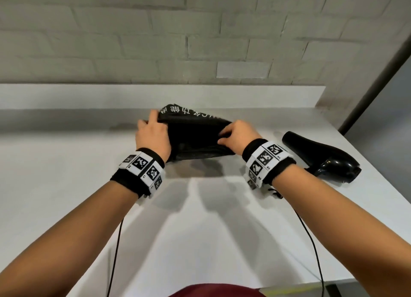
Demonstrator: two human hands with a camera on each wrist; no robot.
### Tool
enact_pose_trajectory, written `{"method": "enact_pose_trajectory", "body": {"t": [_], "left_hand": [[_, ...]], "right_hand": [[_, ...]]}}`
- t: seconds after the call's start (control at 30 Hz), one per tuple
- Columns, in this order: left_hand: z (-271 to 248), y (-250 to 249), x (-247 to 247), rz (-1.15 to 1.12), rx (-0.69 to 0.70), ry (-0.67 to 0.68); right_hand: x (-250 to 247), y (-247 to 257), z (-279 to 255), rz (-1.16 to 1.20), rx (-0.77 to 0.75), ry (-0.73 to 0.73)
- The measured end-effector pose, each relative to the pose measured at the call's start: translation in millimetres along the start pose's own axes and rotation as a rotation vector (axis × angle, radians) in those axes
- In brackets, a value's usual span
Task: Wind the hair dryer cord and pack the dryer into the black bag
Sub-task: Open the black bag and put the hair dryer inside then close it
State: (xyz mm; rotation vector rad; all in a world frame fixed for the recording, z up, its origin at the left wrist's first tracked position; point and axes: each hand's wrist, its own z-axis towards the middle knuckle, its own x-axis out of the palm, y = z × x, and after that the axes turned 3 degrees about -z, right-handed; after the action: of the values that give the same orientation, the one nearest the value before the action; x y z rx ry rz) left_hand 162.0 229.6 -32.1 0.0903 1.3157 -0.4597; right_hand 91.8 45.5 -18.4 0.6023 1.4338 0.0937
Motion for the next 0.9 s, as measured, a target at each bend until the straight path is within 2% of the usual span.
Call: {"method": "enact_pose_trajectory", "body": {"t": [0.07, 0.13, 0.2, 0.3, 0.4, 0.47, 0.5, 0.57, 0.63, 0.7, 0.83, 0.9], "left_hand": [[-9, -3, 5, -0.042, 0.104, 0.052], [-17, -5, 8, -0.032, 0.182, 0.148], [-25, -8, 11, 0.036, 0.196, 0.248], [-26, -8, 14, 0.124, 0.099, 0.321], [-7, 3, 19, -0.04, -0.089, 0.325], [3, 7, 15, -0.181, -0.187, 0.284], [7, 9, 12, -0.218, -0.235, 0.254], [11, 12, 8, -0.259, -0.309, 0.172], [13, 15, 6, -0.222, -0.319, 0.112], [13, 17, 7, -0.182, -0.267, 0.104], [1, 13, 13, 0.017, -0.042, 0.232], [-7, 6, 13, 0.116, 0.002, 0.243]], "right_hand": [[-5, -6, 8, -0.196, 0.058, -0.148], [-9, -11, 14, -0.231, 0.108, -0.2], [-11, -14, 19, -0.193, 0.153, -0.212], [-10, -16, 22, 0.037, 0.207, -0.21], [-2, -14, 21, 0.432, 0.175, -0.261], [6, -10, 15, 0.676, 0.083, -0.198], [9, -9, 12, 0.724, 0.03, -0.136], [11, -11, 5, 0.721, -0.065, 0.003], [13, -15, 0, 0.717, -0.095, 0.086], [15, -21, 1, 0.596, -0.123, 0.047], [10, -23, -1, -0.1, -0.248, -0.014], [4, -20, -5, -0.235, -0.225, -0.003]]}}
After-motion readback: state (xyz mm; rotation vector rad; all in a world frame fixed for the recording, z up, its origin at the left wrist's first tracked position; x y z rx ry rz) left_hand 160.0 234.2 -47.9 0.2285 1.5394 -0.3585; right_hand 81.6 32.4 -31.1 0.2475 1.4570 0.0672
